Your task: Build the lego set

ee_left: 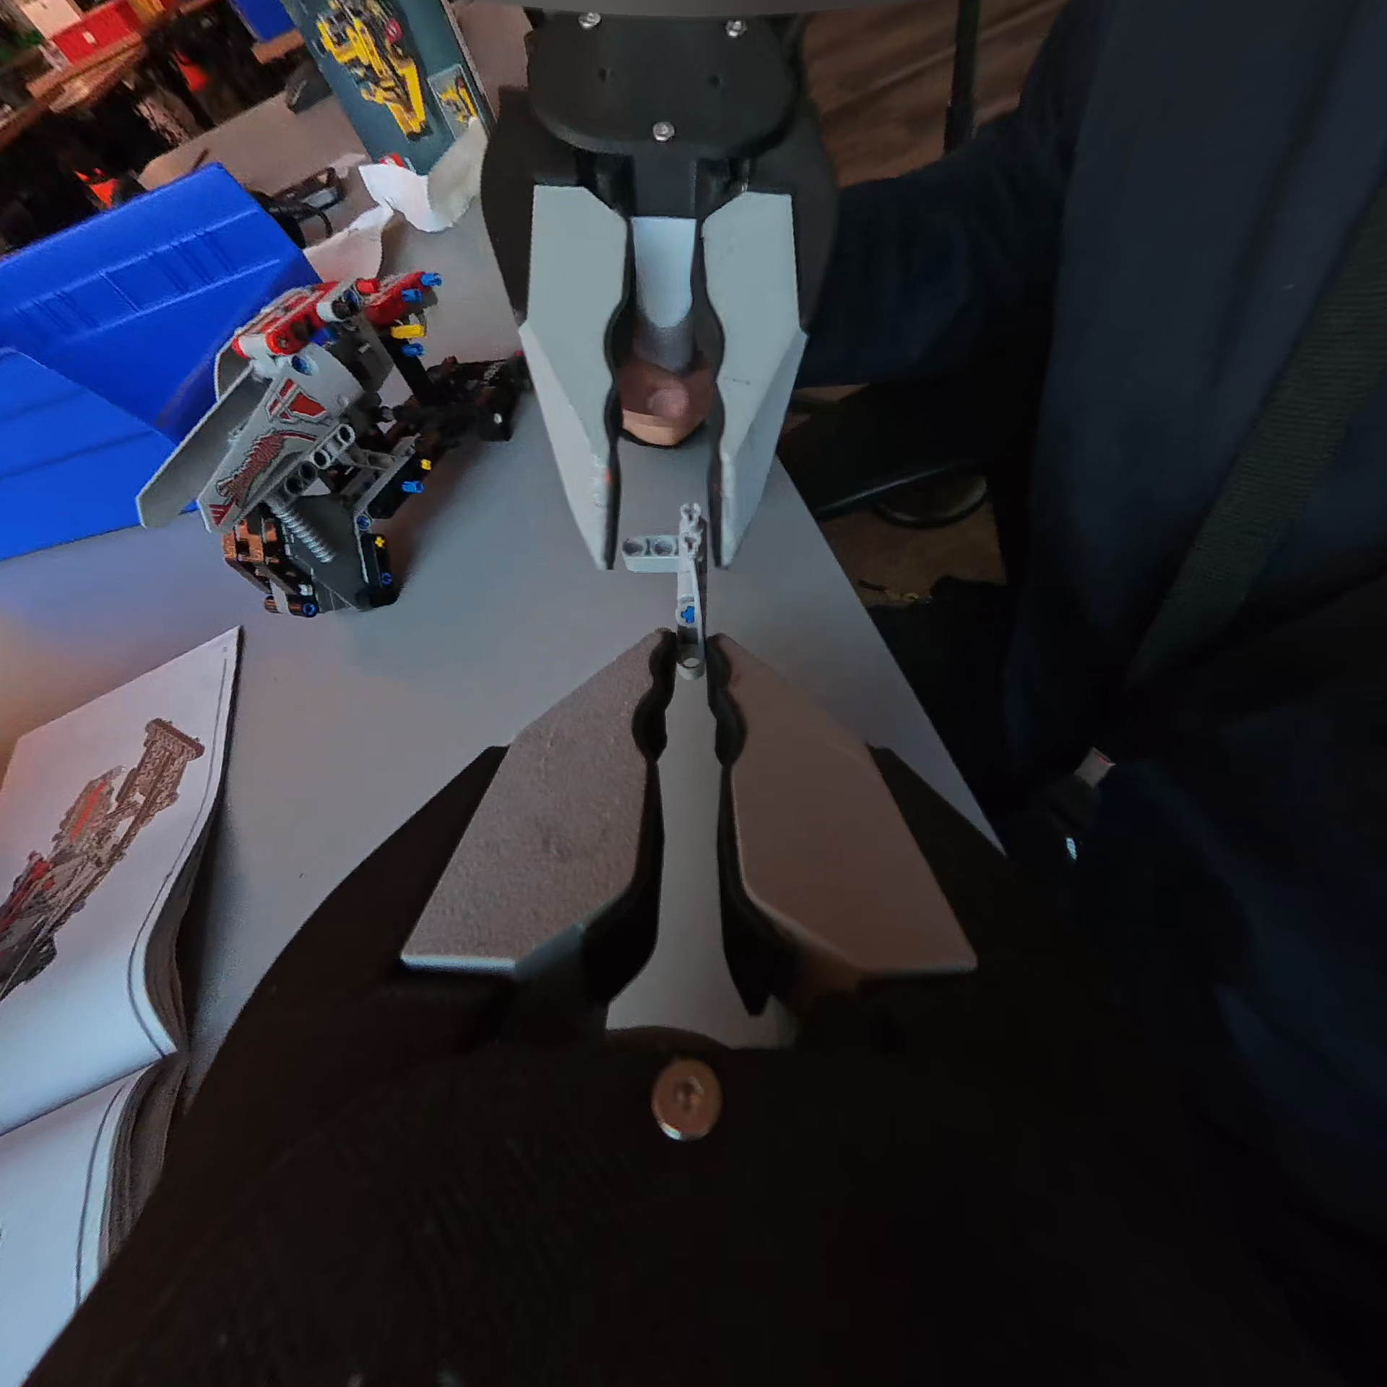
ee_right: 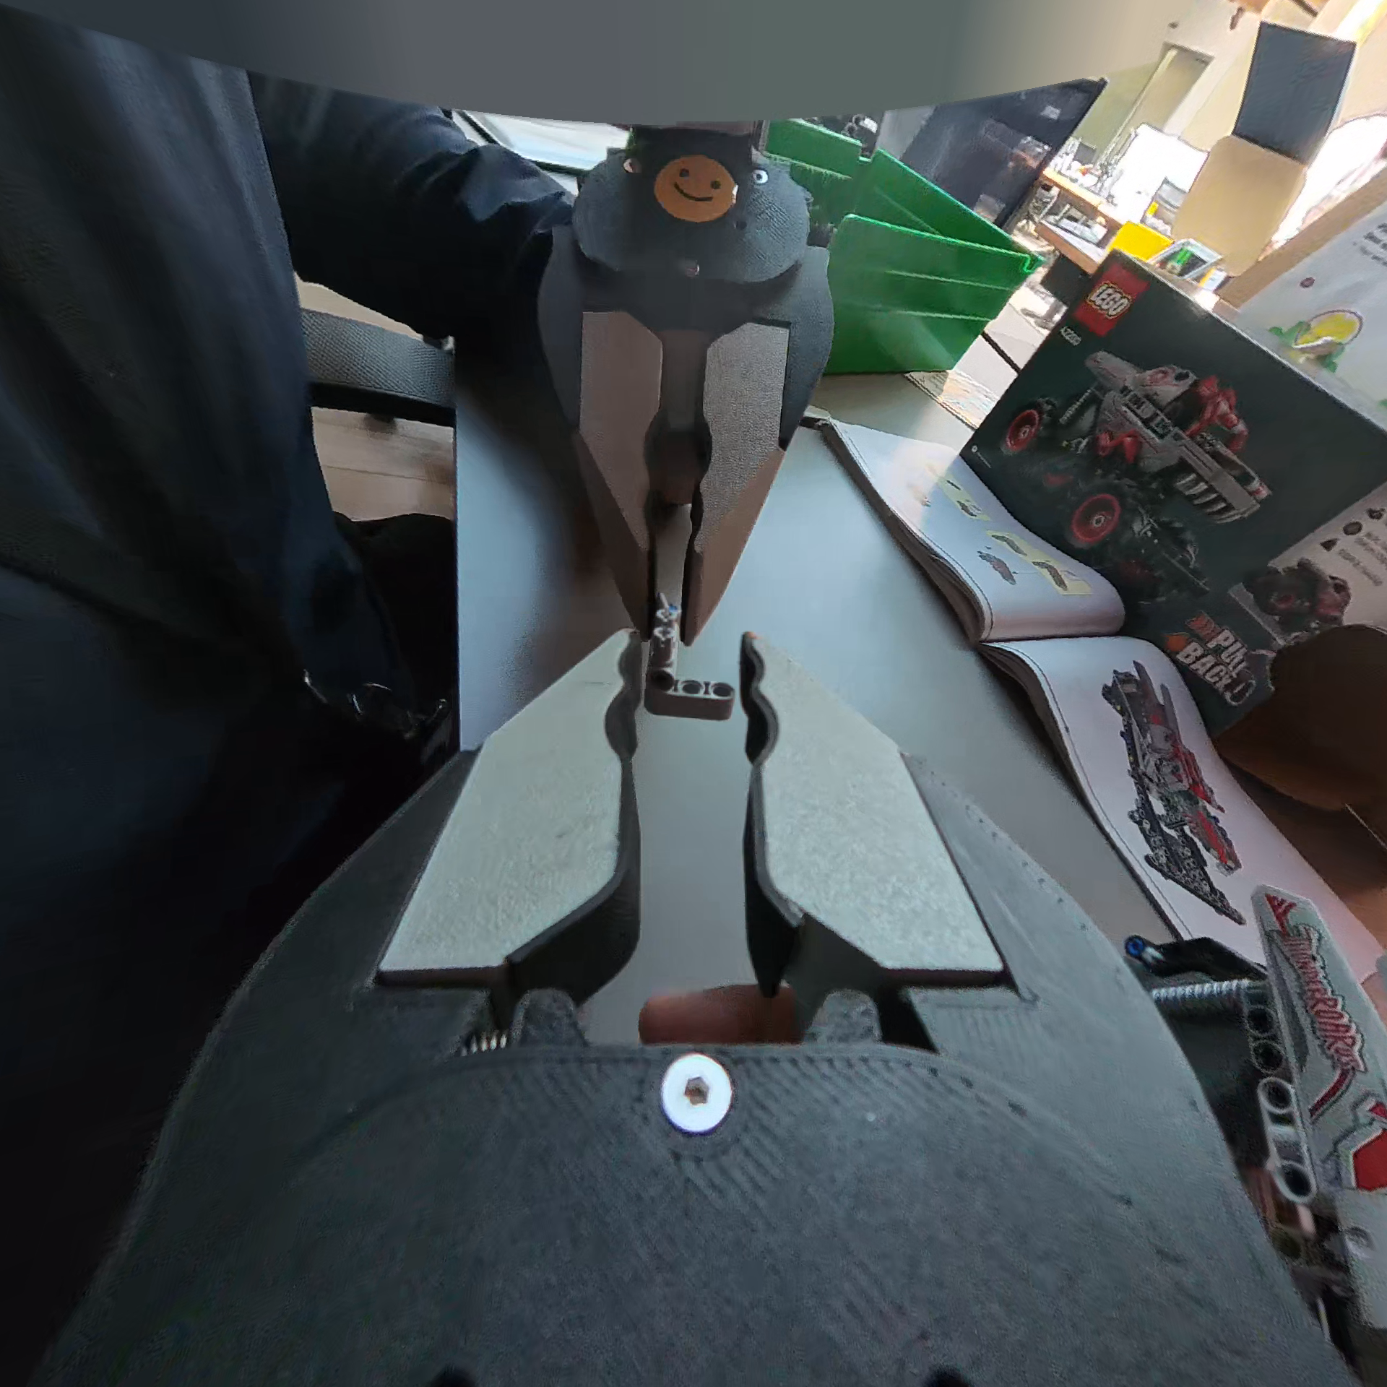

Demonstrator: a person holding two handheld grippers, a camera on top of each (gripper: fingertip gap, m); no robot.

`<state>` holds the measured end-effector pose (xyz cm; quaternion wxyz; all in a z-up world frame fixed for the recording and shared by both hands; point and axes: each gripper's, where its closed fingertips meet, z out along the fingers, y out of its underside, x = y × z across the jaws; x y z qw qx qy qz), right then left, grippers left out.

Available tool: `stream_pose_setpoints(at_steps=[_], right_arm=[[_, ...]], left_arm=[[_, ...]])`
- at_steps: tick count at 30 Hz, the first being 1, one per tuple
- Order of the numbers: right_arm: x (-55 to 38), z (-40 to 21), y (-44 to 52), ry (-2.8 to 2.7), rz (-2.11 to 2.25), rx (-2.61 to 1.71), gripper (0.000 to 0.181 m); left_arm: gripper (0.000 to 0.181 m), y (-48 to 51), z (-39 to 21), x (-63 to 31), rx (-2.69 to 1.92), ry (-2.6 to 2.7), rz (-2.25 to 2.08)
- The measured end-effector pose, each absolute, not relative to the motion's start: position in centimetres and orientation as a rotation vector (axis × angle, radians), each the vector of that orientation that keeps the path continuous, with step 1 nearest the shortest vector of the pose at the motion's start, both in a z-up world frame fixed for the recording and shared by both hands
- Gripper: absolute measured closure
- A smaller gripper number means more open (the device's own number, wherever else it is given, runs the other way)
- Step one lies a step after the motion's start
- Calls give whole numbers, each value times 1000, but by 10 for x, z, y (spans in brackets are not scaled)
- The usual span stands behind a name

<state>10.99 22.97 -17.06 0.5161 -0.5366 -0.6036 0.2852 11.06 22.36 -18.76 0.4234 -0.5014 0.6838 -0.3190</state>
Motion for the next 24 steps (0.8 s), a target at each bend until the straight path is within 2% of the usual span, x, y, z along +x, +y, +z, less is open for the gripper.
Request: stream_pose_setpoints(at_steps=[3, 4, 5, 11, 18, 22, 24], right_arm=[[114, -169, 238, -1384, 641, -1325, 148], [116, -166, 239, -1363, 658, -1326, 137], [118, -163, 239, -1341, 686, -1330, 135], [137, -153, 244, -1214, 841, -1402, 135], [121, -164, 235, -1266, 908, -1493, 136], [110, -170, 232, -1305, 798, -1489, 151], [109, -173, 232, -1323, 739, -1486, 169]], left_arm=[[176, 235, -192, 115, -1349, 1671, -756], [176, 240, -193, 115, -1386, 1652, -757], [176, 243, -192, 114, -1410, 1632, -762], [176, 242, -192, 106, -1515, 1583, -880], [176, 229, -182, 103, -1418, 1601, -956], [176, 225, -187, 105, -1404, 1645, -900], [176, 223, -189, 106, -1397, 1663, -875]])
